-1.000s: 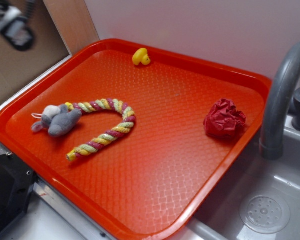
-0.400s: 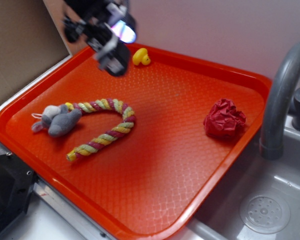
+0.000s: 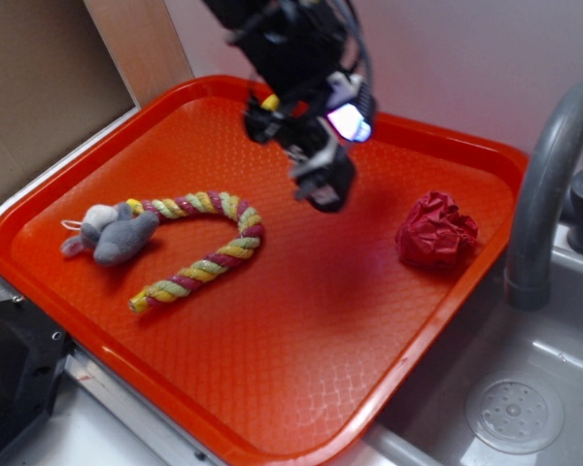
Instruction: Grab the red paper.
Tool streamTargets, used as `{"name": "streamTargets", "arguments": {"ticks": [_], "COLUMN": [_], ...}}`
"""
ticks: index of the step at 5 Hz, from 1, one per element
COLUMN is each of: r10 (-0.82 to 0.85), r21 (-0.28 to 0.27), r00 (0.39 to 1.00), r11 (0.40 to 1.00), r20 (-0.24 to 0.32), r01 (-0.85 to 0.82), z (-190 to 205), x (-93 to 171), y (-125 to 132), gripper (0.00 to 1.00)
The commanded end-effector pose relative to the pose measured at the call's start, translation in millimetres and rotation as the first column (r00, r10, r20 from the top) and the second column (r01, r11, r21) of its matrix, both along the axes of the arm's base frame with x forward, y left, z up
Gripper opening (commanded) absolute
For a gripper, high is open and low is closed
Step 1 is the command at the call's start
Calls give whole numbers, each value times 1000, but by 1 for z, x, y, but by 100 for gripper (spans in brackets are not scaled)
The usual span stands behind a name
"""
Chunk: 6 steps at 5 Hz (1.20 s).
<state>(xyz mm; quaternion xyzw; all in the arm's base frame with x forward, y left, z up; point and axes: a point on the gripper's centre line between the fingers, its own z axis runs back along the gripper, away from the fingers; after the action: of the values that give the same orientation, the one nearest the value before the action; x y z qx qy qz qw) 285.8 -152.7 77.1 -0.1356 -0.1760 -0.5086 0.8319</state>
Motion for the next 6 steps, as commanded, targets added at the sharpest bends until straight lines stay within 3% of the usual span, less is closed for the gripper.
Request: {"name": "streamTargets", "arguments": {"ticks": [1,4,5,6], "r10": [-158,-257,-259,-238], "r21": [-9,-44,-15,-7], "r00": [987,966,965,970], "r11": [987,966,966,971], "r20": [17,-38,-46,-53], "r01": [158,255,259,238], "z": [-20,-43,-48,-48], "x": [-9,-19,-23,-26], "y": [-52,-74,-77,-73], "gripper": [100,100,0,0]}}
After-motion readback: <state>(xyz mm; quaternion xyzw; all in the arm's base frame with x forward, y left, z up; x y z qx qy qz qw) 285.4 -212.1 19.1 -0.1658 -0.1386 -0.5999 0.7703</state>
